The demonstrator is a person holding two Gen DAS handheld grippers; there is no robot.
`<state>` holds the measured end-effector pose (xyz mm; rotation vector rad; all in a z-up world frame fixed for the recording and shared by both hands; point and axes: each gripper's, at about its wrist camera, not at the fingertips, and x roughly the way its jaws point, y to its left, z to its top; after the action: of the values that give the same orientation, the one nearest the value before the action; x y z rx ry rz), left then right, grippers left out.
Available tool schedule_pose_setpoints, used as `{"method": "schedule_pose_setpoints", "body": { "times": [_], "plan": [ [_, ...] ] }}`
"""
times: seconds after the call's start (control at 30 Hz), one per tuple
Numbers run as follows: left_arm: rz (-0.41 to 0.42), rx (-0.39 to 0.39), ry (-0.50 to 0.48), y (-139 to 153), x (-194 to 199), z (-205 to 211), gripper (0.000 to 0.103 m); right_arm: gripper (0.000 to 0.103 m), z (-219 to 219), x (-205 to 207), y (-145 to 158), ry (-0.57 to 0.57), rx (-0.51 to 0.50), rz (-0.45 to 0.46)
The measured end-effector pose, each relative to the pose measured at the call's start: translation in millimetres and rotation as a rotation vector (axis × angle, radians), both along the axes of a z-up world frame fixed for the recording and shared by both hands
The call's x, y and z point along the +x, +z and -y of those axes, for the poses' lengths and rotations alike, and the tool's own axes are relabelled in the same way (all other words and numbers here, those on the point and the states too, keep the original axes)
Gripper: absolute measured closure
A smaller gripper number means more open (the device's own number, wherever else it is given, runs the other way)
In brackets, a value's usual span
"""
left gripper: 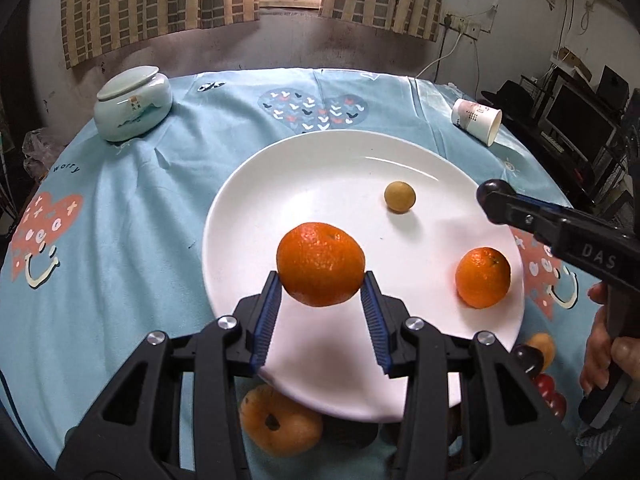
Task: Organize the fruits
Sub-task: 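Lower the orange and plum onto the white plate and open both tools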
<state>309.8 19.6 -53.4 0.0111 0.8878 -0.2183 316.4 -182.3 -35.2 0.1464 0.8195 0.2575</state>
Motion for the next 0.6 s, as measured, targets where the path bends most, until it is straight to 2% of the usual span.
{"method": "schedule_pose_setpoints", "body": {
  "times": [0.17,0.23,0.33,0.43,0.47,0.5,0.53,0.57,0.6],
  "plan": [
    [-0.016,-0.004,0.003,-9.4,2.9,-1.5,0.061,0.069,-5.4,14.7,-23.7,0.046,-0.001,-0.080],
    [-0.013,0.001,0.000,-9.0,2.3,-2.0,0.054,0.069,-5.6,16.6,-27.9,0.039,-0.013,-0.096],
    [-0.002,-0.002,0.010,-5.5,0.1,-6.5,0.054,0.069,-2.4,10.2,-17.2,0.035,-0.002,-0.069],
    [0.017,-0.022,0.029,4.8,-5.7,-14.9,0.051,0.069,-1.5,-1.2,9.2,0.034,0.009,-0.012],
    [0.027,-0.026,0.034,9.2,-9.1,-17.7,0.050,0.064,-2.4,-5.9,17.6,0.036,0.011,0.007],
    [0.038,-0.028,0.042,13.6,-13.9,-21.0,0.048,0.053,-3.9,-10.4,25.3,0.031,0.002,0.023],
    [0.049,-0.029,0.051,17.3,-19.1,-24.1,0.045,0.023,-5.9,-15.8,33.2,0.016,-0.014,0.050],
    [0.056,-0.033,0.060,20.1,-24.5,-27.6,0.043,0.009,-8.2,-20.7,40.5,0.005,-0.032,0.097],
    [0.059,-0.040,0.069,22.2,-30.3,-30.7,0.042,0.009,-11.8,-24.1,46.0,-0.006,-0.064,0.143]
  ]
}}
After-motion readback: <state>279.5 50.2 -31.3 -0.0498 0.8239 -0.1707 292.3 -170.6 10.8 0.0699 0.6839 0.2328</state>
